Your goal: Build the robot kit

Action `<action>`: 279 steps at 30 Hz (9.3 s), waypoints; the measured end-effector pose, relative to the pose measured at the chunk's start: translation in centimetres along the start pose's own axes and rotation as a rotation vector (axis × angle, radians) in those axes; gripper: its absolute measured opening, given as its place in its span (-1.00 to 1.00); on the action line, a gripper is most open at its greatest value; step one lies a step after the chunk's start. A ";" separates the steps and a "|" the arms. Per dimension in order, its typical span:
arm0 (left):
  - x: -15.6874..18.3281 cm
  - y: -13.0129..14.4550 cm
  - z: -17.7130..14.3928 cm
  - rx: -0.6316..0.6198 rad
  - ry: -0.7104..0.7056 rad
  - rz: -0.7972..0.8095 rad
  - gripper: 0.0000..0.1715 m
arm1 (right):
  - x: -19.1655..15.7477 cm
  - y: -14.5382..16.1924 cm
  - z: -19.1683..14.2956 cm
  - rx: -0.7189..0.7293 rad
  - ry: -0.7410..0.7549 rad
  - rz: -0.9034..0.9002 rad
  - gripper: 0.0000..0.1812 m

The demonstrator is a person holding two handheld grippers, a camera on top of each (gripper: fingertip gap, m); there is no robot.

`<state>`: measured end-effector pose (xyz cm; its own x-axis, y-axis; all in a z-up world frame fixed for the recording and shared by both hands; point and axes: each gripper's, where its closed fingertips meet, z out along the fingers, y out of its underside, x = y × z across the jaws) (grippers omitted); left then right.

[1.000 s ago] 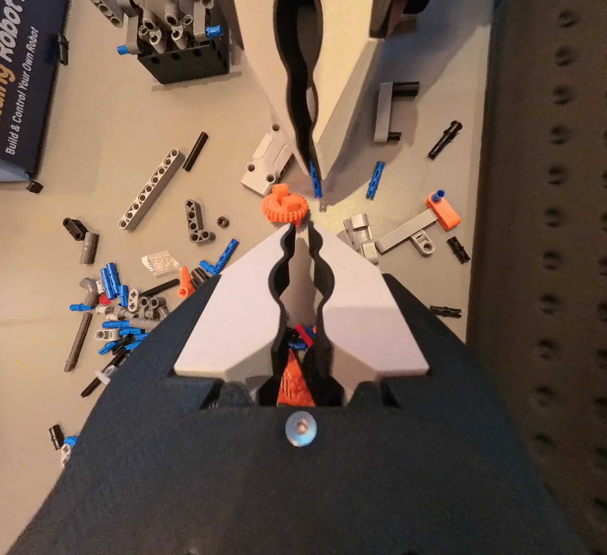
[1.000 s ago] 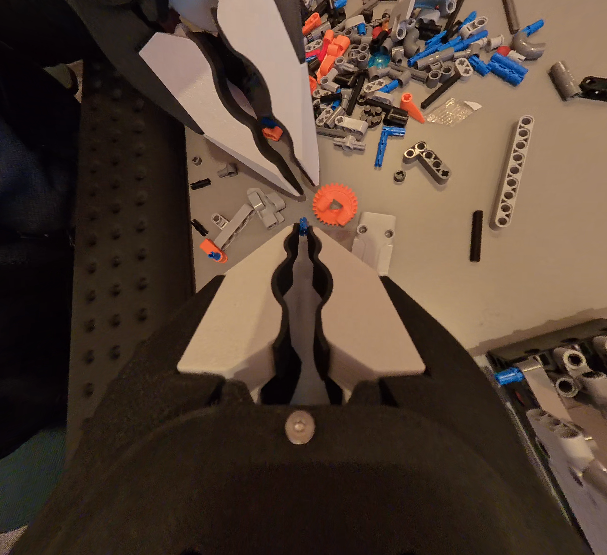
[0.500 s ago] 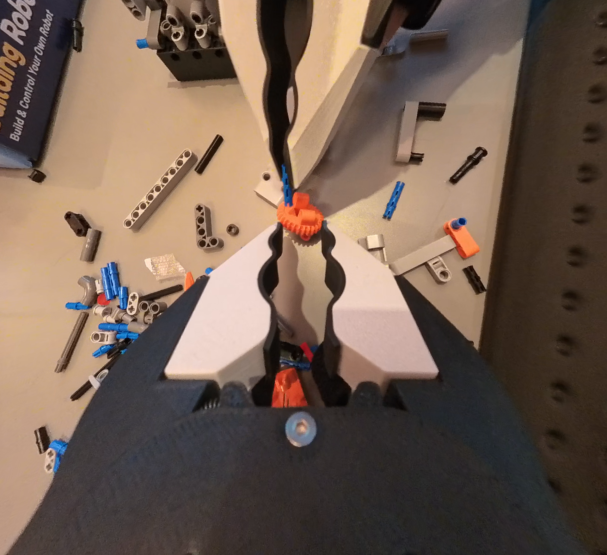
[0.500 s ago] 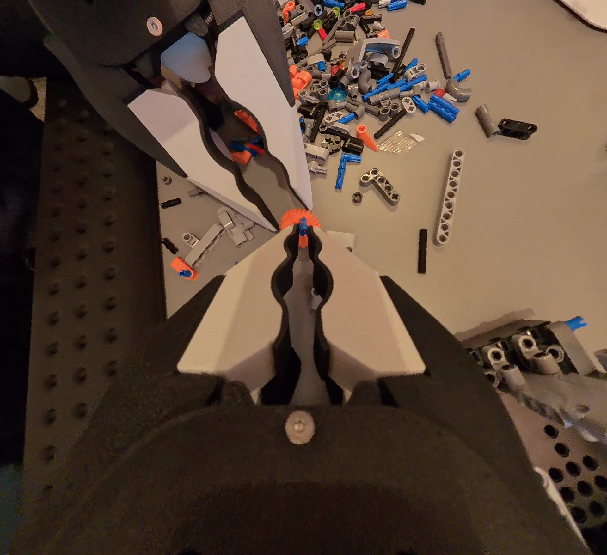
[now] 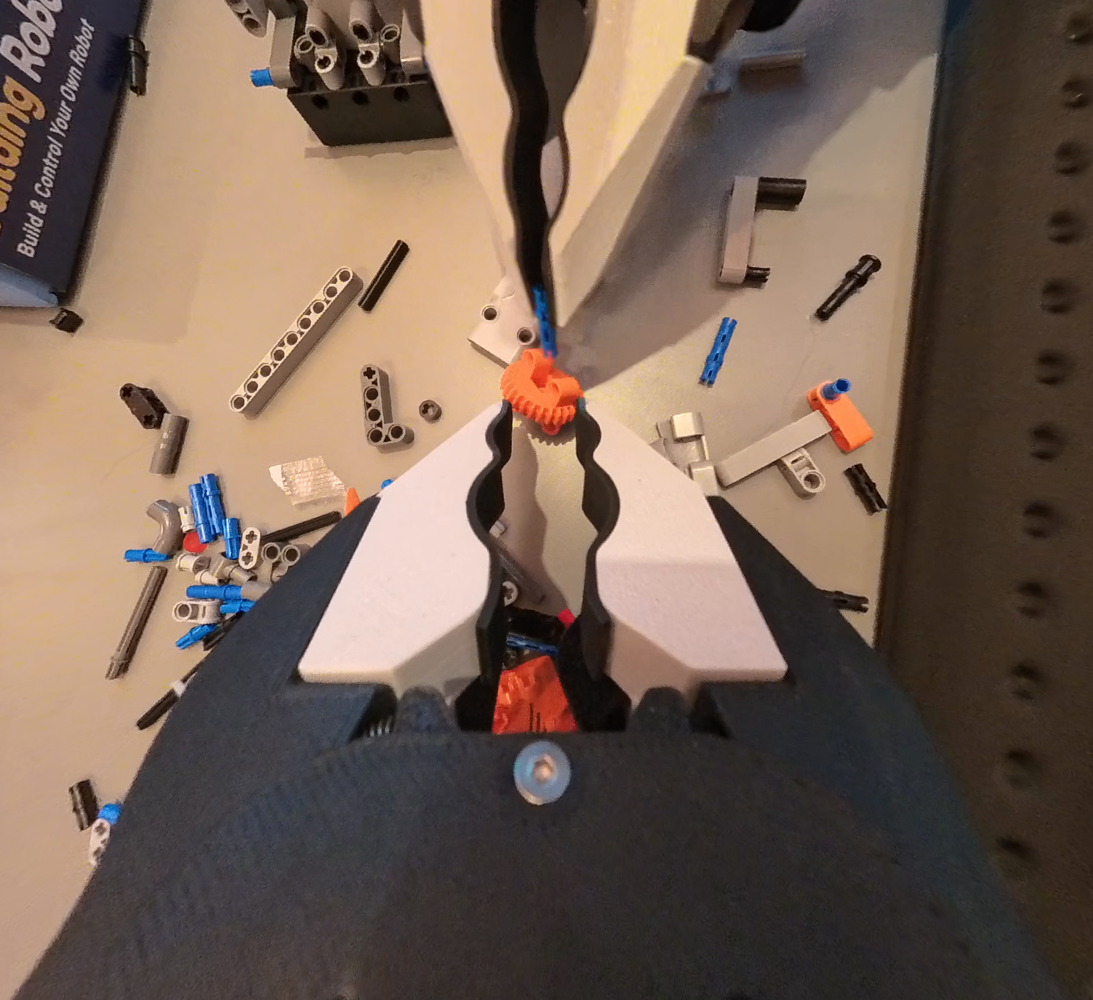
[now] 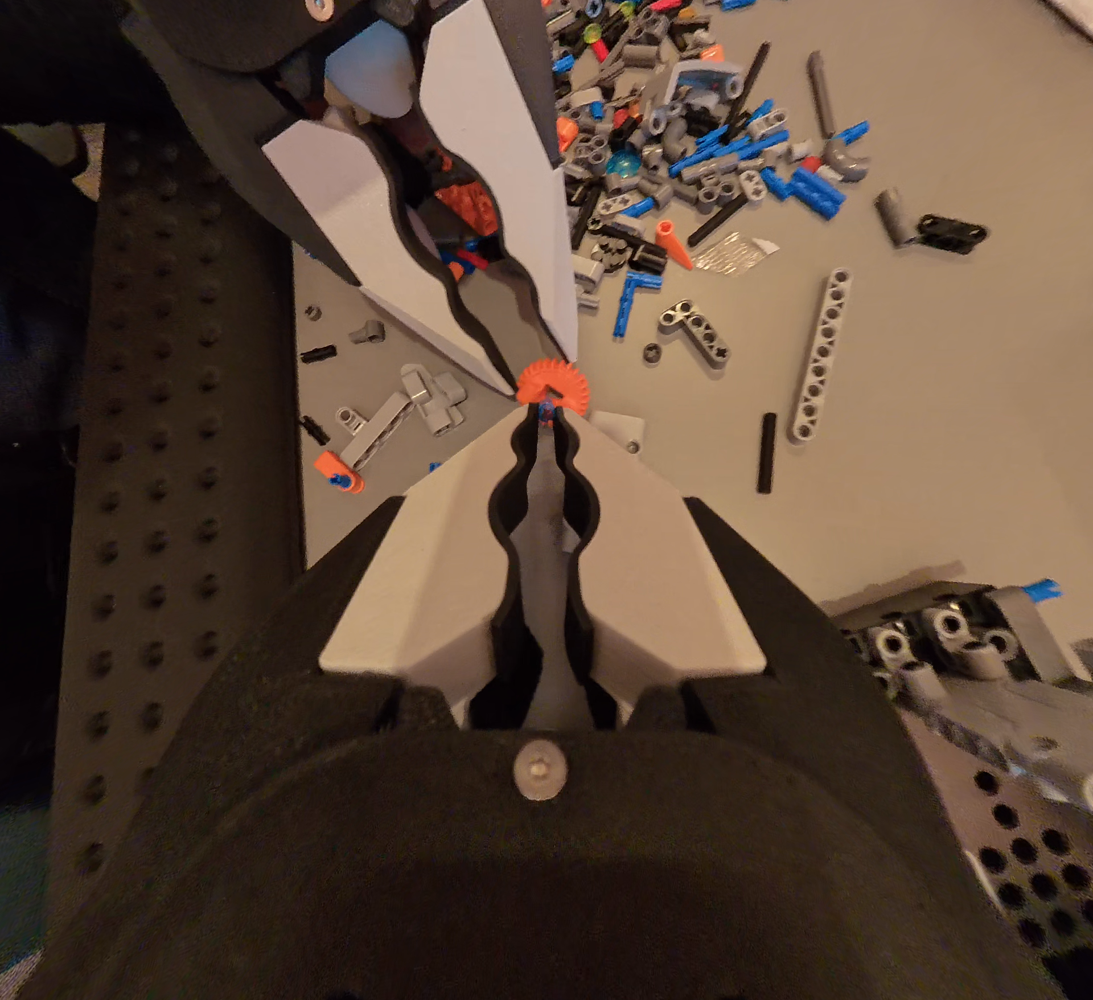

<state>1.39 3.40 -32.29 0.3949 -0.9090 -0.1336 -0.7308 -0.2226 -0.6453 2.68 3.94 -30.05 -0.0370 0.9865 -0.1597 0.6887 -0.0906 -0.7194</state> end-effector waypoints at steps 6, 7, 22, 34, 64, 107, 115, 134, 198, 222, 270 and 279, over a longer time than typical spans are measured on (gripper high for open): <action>0.3 0.0 0.0 -0.002 0.032 0.033 -0.78 | 0.7 0.8 0.7 -0.073 0.037 -0.041 -0.97; 0.5 -0.1 0.0 0.002 0.042 0.039 -0.78 | 0.8 1.0 0.8 -0.083 0.036 -0.041 -0.97; 0.5 -0.2 -0.6 0.032 0.062 0.024 -0.83 | -0.8 1.3 0.3 -0.045 -0.064 0.008 -0.97; -0.1 -1.0 -0.1 0.005 0.040 0.079 -0.85 | -0.2 0.9 0.2 0.018 -0.056 0.089 -0.97; -1.2 -8.4 -8.3 0.602 0.048 -0.077 -0.94 | -1.7 -7.1 -7.5 0.625 -0.191 0.151 -0.97; 1.9 -8.7 -9.7 0.611 0.281 -0.057 -0.94 | -5.8 -5.0 -5.7 0.347 -0.115 -0.266 -1.00; 2.8 -7.1 -8.6 0.515 0.378 -0.059 -0.94 | -6.0 -3.6 -4.4 0.225 -0.079 -0.342 -1.00; 3.8 -4.7 -6.1 0.366 0.463 -0.097 -0.94 | -5.1 -0.9 -1.9 0.062 -0.048 -0.345 -0.98; 2.4 -0.2 -0.9 0.077 0.262 -0.076 -0.94 | -2.3 2.9 2.4 -0.164 0.063 -0.197 -0.98; 0.8 -4.7 -5.5 0.443 0.351 -0.229 -0.94 | -2.8 -2.6 -1.8 0.192 0.045 -0.163 -0.98; -0.4 -6.2 -6.1 0.553 0.398 -0.389 -0.95 | -1.6 -3.8 -3.2 0.199 0.243 -0.236 -0.97; -0.3 -6.6 -6.9 0.581 0.385 -0.356 -0.95 | -2.5 -4.4 -4.5 0.341 0.035 -0.101 -0.97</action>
<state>2.30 2.68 -22.81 0.2521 -0.8992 0.3576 -0.1459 -0.4006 -0.9045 2.99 2.49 -23.45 -0.0631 0.9964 -0.0572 0.4015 -0.0271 -0.9155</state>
